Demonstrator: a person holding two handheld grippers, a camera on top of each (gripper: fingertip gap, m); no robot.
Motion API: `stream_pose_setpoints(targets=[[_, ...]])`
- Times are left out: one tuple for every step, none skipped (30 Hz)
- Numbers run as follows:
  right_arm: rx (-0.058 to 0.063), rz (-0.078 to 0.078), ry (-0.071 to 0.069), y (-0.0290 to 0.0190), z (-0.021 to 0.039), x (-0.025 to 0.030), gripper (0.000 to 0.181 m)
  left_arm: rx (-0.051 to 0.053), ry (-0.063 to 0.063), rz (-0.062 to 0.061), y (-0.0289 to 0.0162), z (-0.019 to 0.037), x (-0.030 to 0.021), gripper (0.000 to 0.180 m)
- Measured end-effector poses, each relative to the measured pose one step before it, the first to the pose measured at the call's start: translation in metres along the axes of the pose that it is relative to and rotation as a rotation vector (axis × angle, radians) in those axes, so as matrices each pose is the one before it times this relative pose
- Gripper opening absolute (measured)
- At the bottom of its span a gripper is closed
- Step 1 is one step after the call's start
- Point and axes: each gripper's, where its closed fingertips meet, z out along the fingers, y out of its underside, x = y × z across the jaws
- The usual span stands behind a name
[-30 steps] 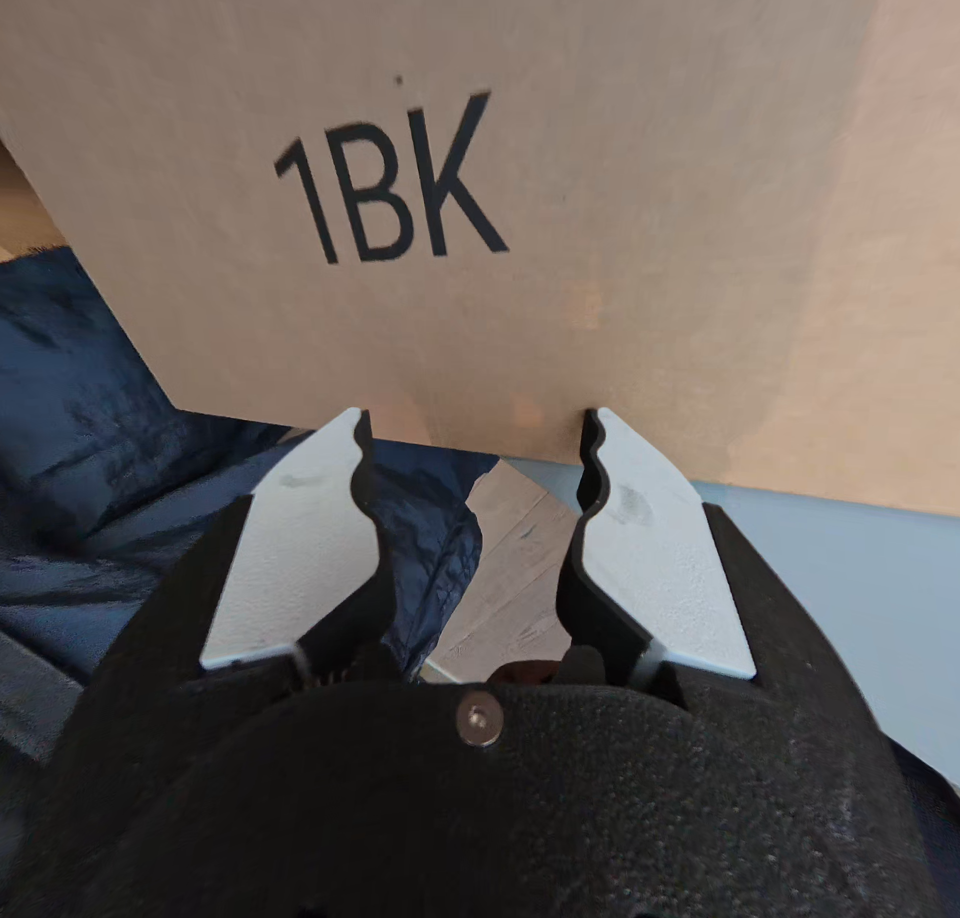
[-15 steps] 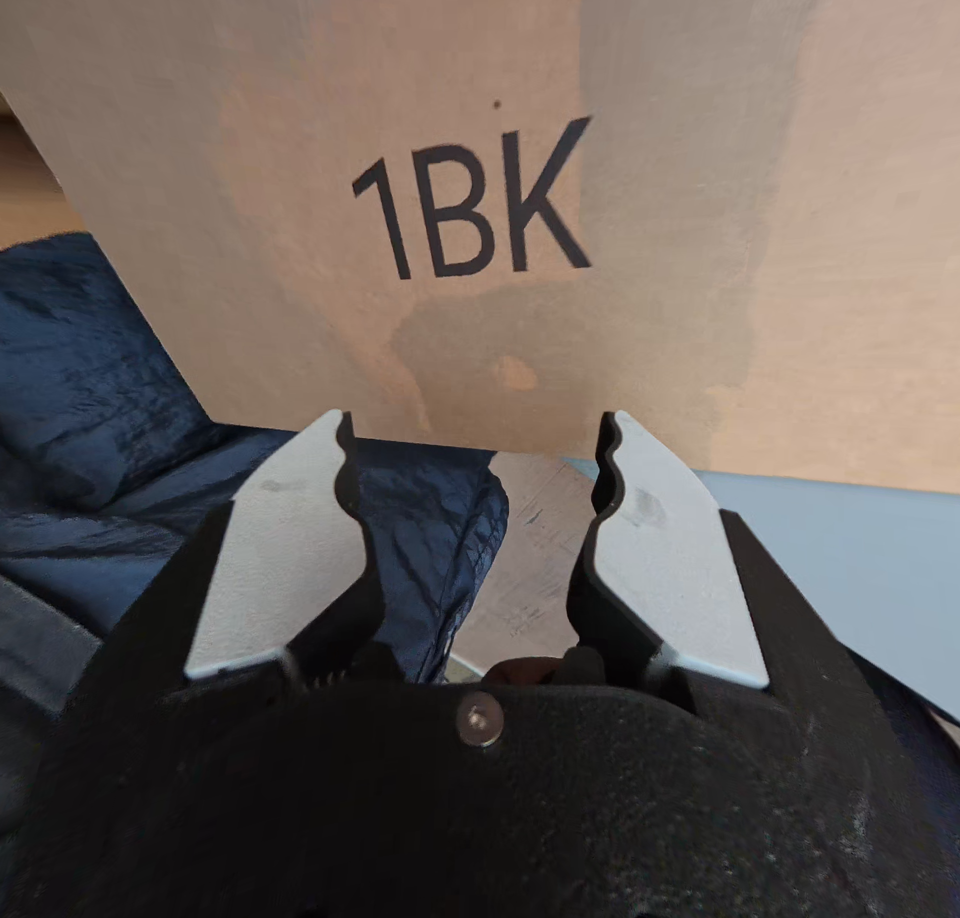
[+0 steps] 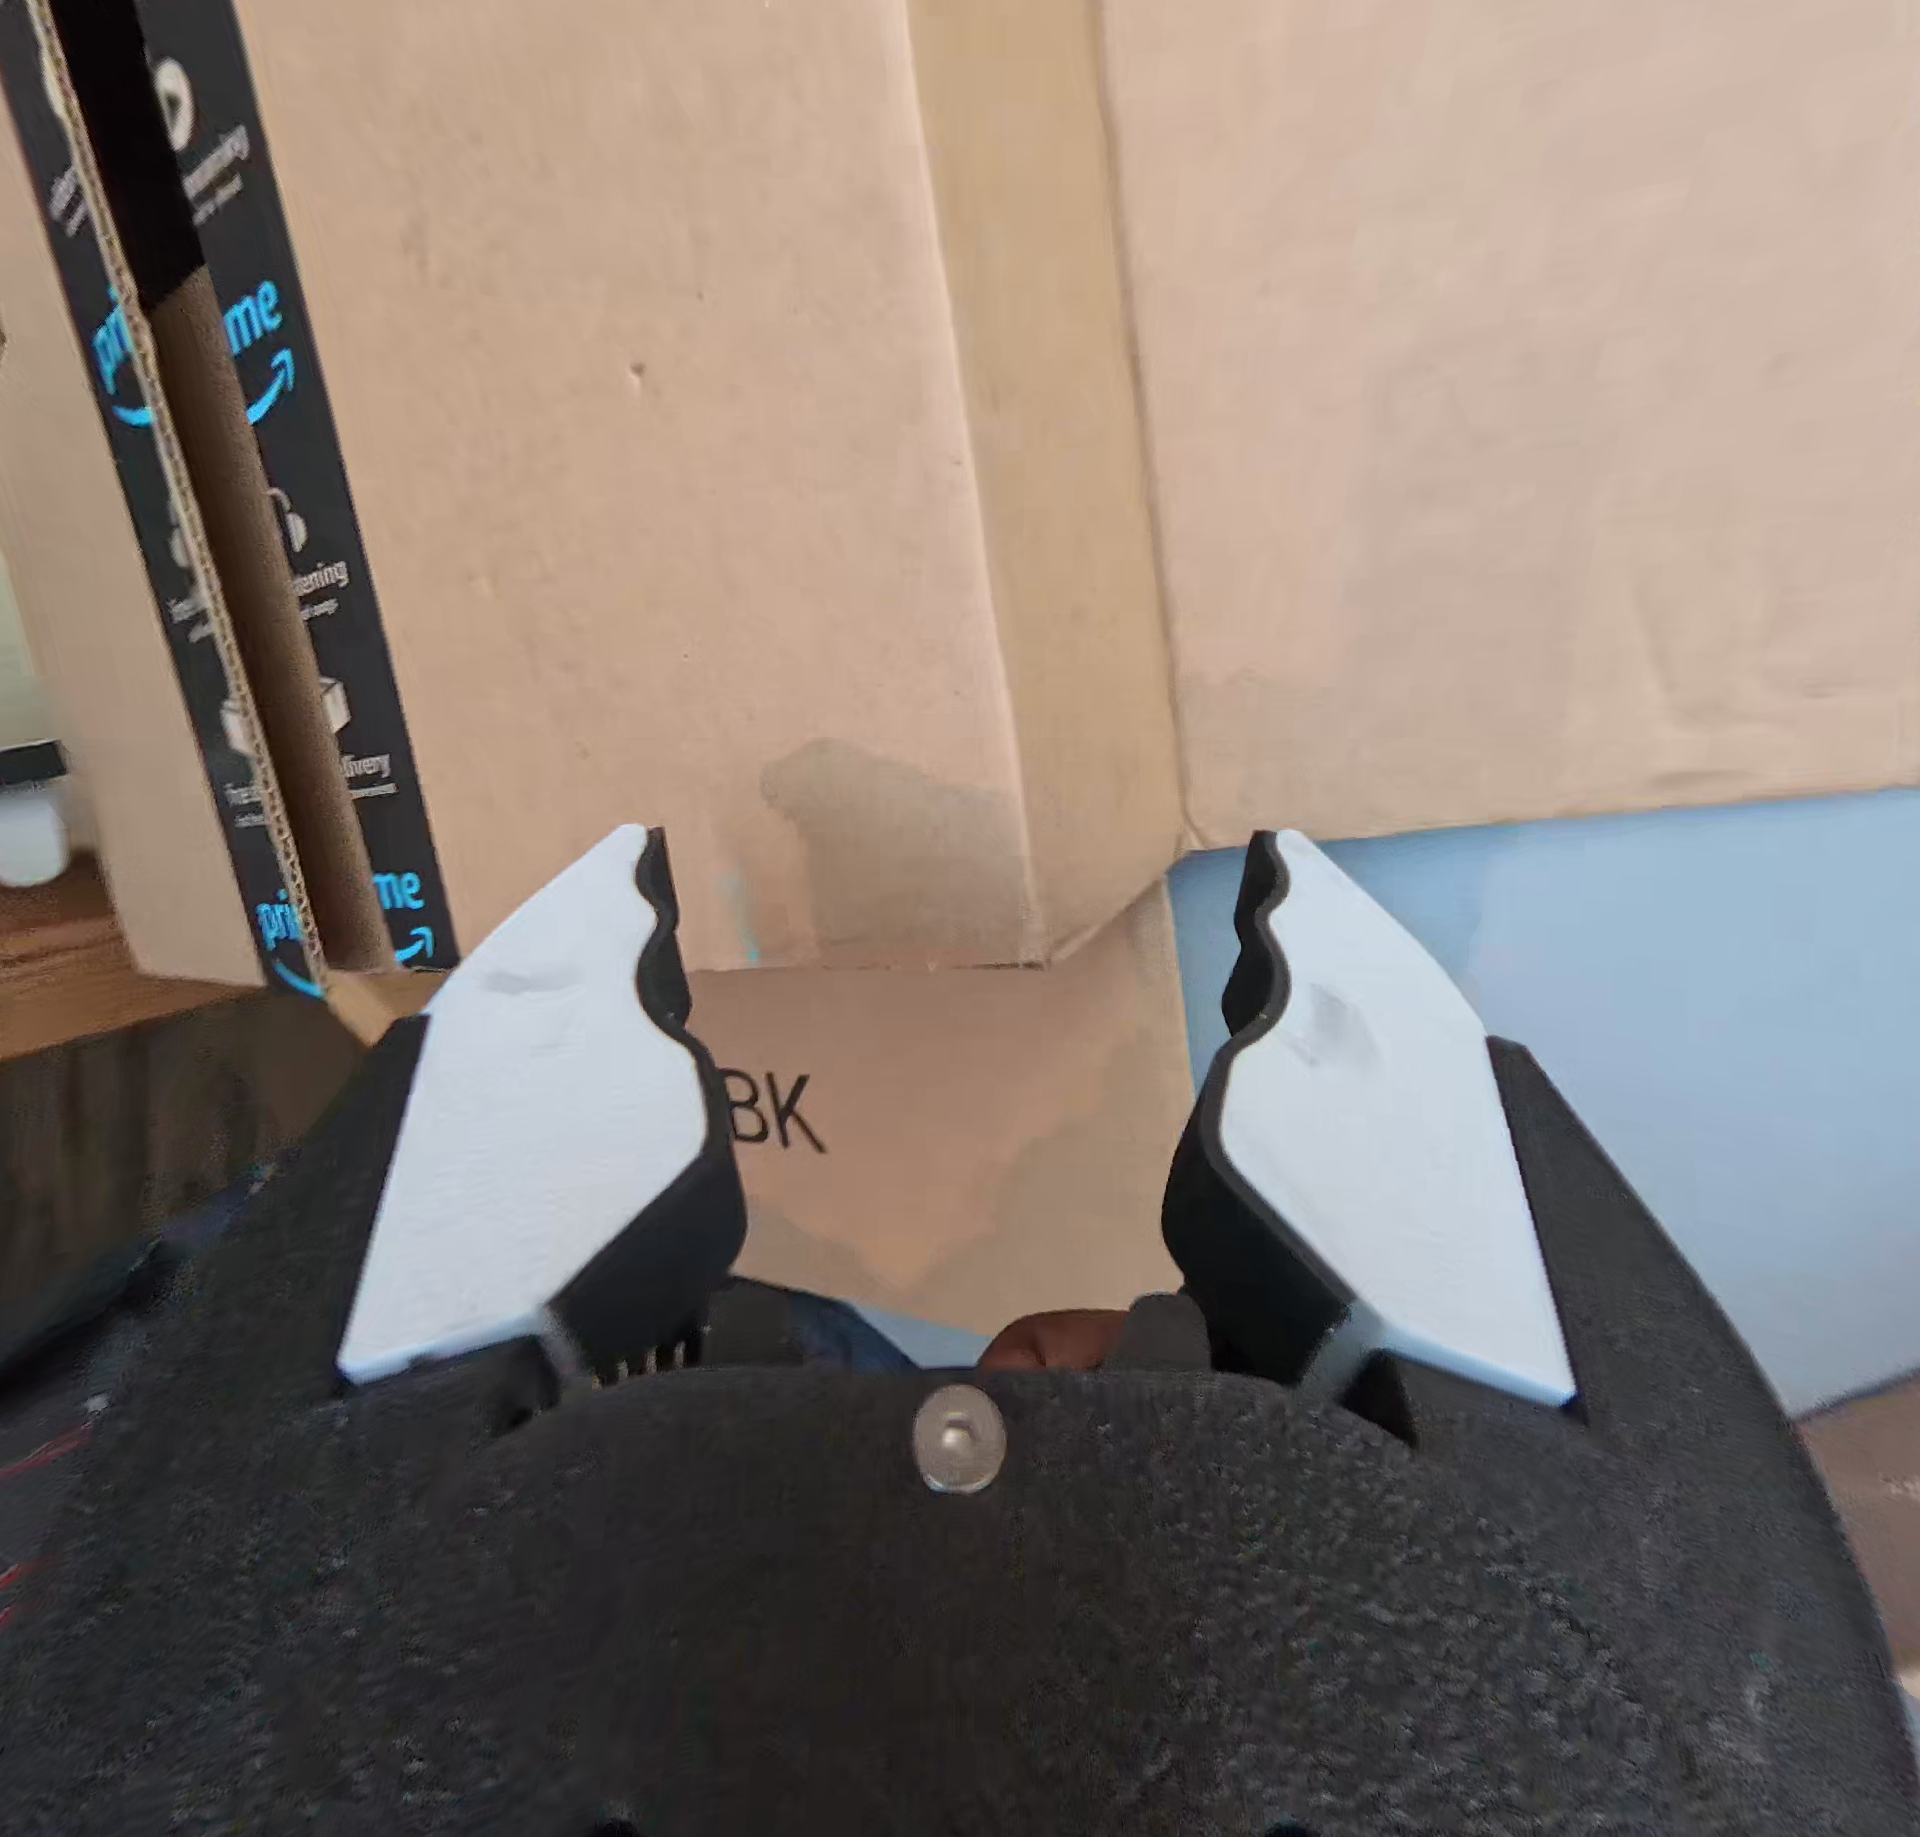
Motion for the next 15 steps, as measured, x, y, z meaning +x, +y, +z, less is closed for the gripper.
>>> stream_pose_setpoints(targets=[[-0.0631, 0.0009, -0.0710, 0.00197, 0.01050, -0.00496, 0.102, -0.0164, 0.0469, -0.0264, 0.00426, 0.00427, 0.00824, 0.111], [-0.0705, -0.0026, -0.0726, 0.00582, 0.00976, -0.00739, 0.101, -0.0226, 0.0322, -0.0221, 0.00489, 0.00430, 0.00609, 0.110], [-0.0707, -0.0102, -0.0482, 0.00870, 0.00973, -0.00678, 0.107, -0.0238, 0.0223, -0.0102, 0.00473, 0.00403, 0.00470, 0.109], [-0.0500, -0.0361, 0.0055, 0.00792, 0.00911, -0.00292, 0.112, -0.0201, 0.0140, -0.0008, 0.00374, 0.00312, 0.00359, 0.107], [-0.0390, -0.0594, 0.0330, 0.00766, 0.00793, -0.00256, 0.112, -0.0123, 0.0014, 0.0031, 0.00272, 0.00199, 0.00199, 0.108], [-0.0386, -0.0604, 0.0242, 0.00793, 0.00750, -0.00627, 0.117, 0.0017, -0.0449, 0.0149, 0.00002, -0.00105, -0.00419, 0.112], [-0.0363, -0.0512, 0.0114, 0.00687, 0.00709, -0.00942, 0.119, 0.0001, -0.0524, 0.0237, -0.00028, -0.00310, -0.00573, 0.115], [-0.0315, -0.0424, 0.0052, 0.00589, 0.00675, -0.01057, 0.121, 0.0046, -0.0409, 0.0261, -0.00127, -0.00315, -0.00498, 0.122], [-0.0169, -0.0331, -0.0014, 0.00385, 0.00615, -0.01140, 0.121, 0.0054, -0.0405, 0.0216, -0.00149, -0.00335, -0.00604, 0.130], [-0.0009, -0.0194, -0.0143, 0.00180, 0.00557, -0.01260, 0.121, -0.0009, -0.0408, 0.0206, -0.00088, -0.00317, -0.00777, 0.137], [0.0038, -0.0093, -0.0192, 0.00160, 0.00539, -0.01285, 0.121, -0.0173, -0.0389, 0.0168, 0.00071, -0.00317, -0.00976, 0.141], [-0.0006, -0.0103, -0.0108, 0.00273, 0.00527, -0.01155, 0.121, -0.0275, -0.0248, 0.0036, 0.00196, -0.00310, -0.01054, 0.142], [-0.0038, -0.0114, -0.0036, 0.00333, 0.00512, -0.01052, 0.123, -0.0178, -0.0037, -0.0063, 0.00057, -0.00365, -0.00885, 0.141], [-0.0022, -0.0066, -0.0050, 0.00310, 0.00487, -0.01036, 0.125, -0.0070, 0.0070, -0.0067, -0.00180, -0.00459, -0.00771, 0.139], [0.0004, -0.0017, -0.0122, 0.00248, 0.00465, -0.01099, 0.125, -0.0088, 0.0039, 0.0025, -0.00239, -0.00422, -0.00819, 0.139]])
